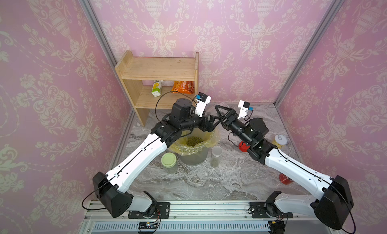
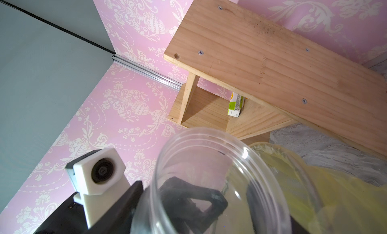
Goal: Empty moldy mung beans from jars
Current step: Place the jar at the center of the board.
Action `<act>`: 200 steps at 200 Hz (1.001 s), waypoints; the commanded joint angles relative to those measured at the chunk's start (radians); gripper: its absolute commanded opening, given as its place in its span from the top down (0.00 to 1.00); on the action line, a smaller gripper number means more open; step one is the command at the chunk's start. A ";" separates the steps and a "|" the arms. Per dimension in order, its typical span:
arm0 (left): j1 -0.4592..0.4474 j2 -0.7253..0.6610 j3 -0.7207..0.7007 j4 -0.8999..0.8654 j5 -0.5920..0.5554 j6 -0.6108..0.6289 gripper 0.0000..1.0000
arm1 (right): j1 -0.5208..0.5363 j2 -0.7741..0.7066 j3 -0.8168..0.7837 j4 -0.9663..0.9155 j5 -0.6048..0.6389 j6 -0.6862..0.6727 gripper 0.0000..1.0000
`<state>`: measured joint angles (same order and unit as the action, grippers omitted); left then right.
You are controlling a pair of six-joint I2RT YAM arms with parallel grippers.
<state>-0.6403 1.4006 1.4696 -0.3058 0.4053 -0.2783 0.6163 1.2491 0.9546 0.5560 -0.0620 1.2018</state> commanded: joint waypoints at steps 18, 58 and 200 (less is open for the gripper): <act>-0.007 -0.026 -0.012 0.018 -0.031 0.024 0.16 | 0.003 0.000 0.024 0.020 0.024 0.003 0.39; -0.008 -0.030 -0.008 0.017 -0.038 0.023 0.15 | 0.002 -0.020 0.027 -0.016 0.045 -0.039 0.39; -0.009 -0.057 -0.008 0.001 -0.077 0.053 0.15 | -0.008 -0.189 0.028 -0.295 0.257 -0.451 0.41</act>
<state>-0.6563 1.3666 1.4670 -0.3004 0.3584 -0.2546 0.6144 1.1099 0.9642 0.3168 0.1196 0.8959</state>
